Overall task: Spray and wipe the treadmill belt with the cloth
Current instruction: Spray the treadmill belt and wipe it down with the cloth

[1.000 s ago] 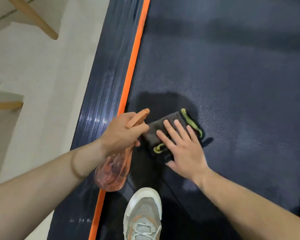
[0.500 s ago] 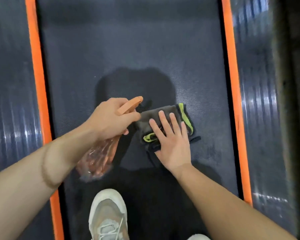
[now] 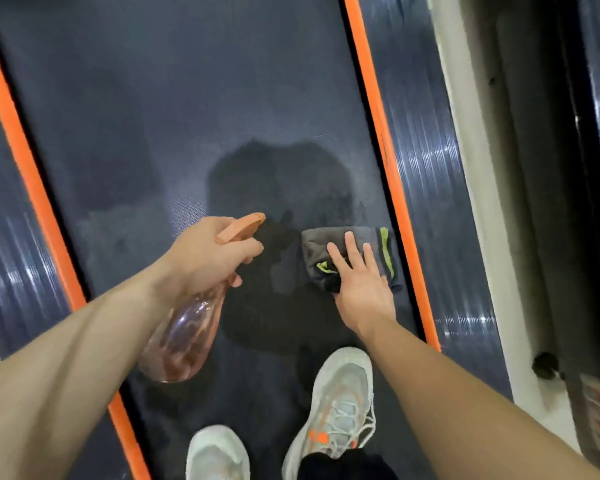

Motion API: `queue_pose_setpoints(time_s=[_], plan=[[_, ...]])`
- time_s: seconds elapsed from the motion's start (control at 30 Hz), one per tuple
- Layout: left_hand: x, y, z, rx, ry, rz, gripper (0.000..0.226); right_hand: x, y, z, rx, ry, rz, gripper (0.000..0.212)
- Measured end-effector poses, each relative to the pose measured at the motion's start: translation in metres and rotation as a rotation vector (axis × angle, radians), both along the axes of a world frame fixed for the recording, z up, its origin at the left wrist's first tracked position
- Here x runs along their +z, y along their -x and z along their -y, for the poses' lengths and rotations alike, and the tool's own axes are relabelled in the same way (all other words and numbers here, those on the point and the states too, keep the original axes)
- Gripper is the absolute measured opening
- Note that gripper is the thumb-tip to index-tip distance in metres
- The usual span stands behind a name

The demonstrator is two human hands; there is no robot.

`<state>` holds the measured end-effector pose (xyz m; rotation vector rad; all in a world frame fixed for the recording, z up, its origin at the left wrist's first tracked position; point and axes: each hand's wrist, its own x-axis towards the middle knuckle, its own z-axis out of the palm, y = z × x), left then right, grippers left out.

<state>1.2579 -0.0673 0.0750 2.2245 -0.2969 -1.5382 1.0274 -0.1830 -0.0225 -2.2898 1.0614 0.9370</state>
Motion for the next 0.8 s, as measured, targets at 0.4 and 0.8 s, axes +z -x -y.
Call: queue_pose_setpoints(time_s=[0.4,0.8], plan=[[-0.031,0.062,0.03,-0.149,0.104,0.127,0.015,-0.001,0.054,-0.066,-0.231,0.035,0.018,0.091],[-0.071,0.045,0.097,-0.128,0.188,0.02,0.035,-0.038,0.057,-0.016,0.55,0.175,0.404,0.102]])
